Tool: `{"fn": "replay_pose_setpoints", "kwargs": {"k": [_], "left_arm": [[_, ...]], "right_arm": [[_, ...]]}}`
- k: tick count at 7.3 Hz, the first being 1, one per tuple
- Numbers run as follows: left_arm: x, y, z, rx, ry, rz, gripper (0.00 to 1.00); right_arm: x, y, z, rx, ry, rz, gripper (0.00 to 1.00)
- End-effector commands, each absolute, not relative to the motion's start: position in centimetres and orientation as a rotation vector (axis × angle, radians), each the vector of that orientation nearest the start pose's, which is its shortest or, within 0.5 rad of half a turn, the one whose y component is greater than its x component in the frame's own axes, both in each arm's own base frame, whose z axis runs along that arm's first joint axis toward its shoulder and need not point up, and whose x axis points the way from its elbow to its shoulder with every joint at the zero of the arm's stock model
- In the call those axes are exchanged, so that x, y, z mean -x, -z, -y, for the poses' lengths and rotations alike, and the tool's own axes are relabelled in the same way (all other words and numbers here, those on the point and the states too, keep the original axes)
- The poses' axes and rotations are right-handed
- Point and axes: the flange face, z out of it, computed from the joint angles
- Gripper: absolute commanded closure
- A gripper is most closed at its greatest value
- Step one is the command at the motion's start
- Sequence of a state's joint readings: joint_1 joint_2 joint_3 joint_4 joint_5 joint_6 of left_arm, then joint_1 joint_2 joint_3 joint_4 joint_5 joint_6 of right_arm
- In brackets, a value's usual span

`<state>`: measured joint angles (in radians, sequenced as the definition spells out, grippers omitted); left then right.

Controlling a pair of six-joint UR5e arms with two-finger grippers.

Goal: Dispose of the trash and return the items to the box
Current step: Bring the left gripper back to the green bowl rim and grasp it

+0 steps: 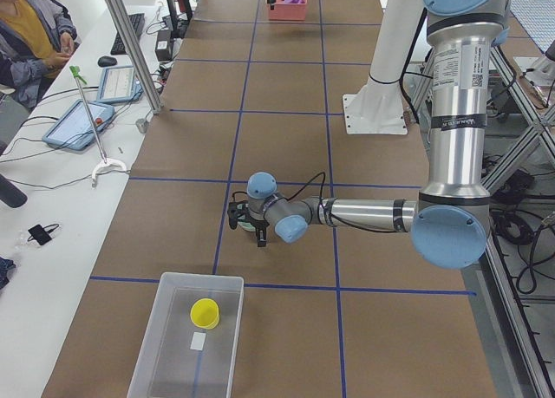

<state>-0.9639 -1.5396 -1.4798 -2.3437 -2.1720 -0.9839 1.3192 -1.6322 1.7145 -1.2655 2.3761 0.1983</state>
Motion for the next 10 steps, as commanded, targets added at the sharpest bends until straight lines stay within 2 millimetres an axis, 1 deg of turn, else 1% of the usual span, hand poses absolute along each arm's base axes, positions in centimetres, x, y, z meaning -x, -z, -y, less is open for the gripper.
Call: {"fn": "replay_pose_setpoints", "kwargs": {"k": [1, 2, 3, 4, 5, 7, 8, 9, 10], "left_arm": [[-23.6, -62.6, 46.1, 0.032, 0.114, -0.944, 1.0], [-23.3, -61.9, 46.3, 0.034, 0.111, -0.959, 1.0], [-22.3, -61.1, 46.8, 0.037, 0.119, -0.986, 1.0], [-19.2, -59.5, 47.8, 0.037, 0.15, -1.034, 1.0], [-18.0, -58.5, 48.2, 0.033, 0.162, -1.05, 1.0], [-18.2, -58.4, 48.7, 0.035, 0.171, -1.043, 1.0], [-18.1, -58.6, 48.7, 0.032, 0.172, -1.038, 1.0], [-18.1, -59.1, 48.7, 0.023, 0.177, -1.023, 0.97], [-18.2, -59.8, 49.4, -0.008, 0.211, -0.974, 0.39]], "right_arm": [[6.1, -57.9, 48.3, -0.181, 0.206, 0.859, 0.0], [6.1, -58.0, 48.3, -0.179, 0.205, 0.859, 0.0], [6.1, -58.0, 48.3, -0.179, 0.205, 0.859, 0.0], [6.1, -58.0, 48.3, -0.179, 0.205, 0.859, 0.0], [6.1, -58.0, 48.2, -0.179, 0.205, 0.859, 0.0], [6.0, -58.2, 48.1, -0.175, 0.203, 0.858, 0.0], [6.1, -58.2, 48.2, -0.177, 0.204, 0.859, 0.0], [6.1, -58.2, 48.2, -0.177, 0.204, 0.859, 0.0], [6.1, -58.2, 48.2, -0.177, 0.204, 0.859, 0.0]]}}
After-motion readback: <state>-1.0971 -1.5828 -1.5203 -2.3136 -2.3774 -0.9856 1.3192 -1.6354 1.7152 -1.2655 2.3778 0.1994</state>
